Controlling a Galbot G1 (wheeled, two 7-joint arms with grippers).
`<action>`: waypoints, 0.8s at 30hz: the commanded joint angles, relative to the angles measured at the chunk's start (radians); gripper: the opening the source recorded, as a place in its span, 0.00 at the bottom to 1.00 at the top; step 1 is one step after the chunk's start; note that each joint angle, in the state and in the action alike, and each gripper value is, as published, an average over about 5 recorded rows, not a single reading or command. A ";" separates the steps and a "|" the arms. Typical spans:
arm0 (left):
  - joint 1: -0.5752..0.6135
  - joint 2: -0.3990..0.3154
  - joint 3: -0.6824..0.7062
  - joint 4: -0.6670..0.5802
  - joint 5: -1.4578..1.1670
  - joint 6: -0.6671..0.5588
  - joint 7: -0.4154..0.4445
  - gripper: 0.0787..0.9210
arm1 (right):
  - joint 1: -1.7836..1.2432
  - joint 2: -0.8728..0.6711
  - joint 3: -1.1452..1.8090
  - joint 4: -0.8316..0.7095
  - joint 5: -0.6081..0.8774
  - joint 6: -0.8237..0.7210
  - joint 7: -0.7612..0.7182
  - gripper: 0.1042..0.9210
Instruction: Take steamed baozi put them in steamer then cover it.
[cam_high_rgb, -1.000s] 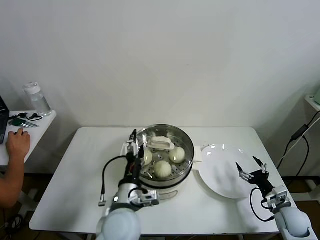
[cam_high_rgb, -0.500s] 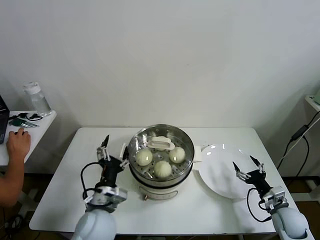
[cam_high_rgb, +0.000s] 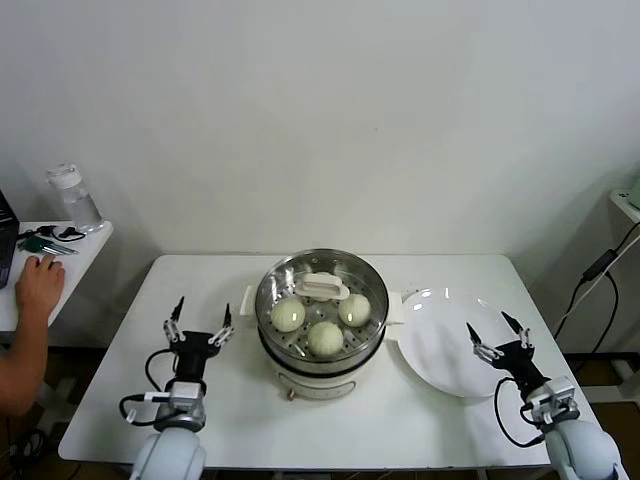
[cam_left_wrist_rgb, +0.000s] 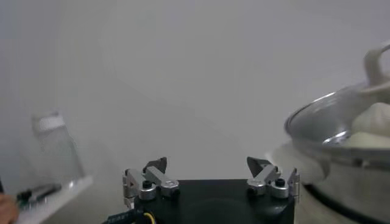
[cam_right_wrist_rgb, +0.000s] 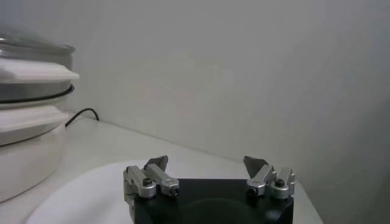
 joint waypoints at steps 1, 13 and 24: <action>0.011 -0.015 -0.068 0.106 -0.179 -0.102 0.001 0.88 | -0.009 0.008 0.006 0.014 0.031 0.010 0.003 0.88; 0.022 -0.004 -0.084 0.099 -0.191 -0.103 0.017 0.88 | -0.014 0.022 0.011 0.017 0.035 0.019 0.005 0.88; 0.038 0.003 -0.097 0.078 -0.196 -0.101 0.034 0.88 | -0.023 0.031 0.021 0.022 0.028 0.025 0.003 0.88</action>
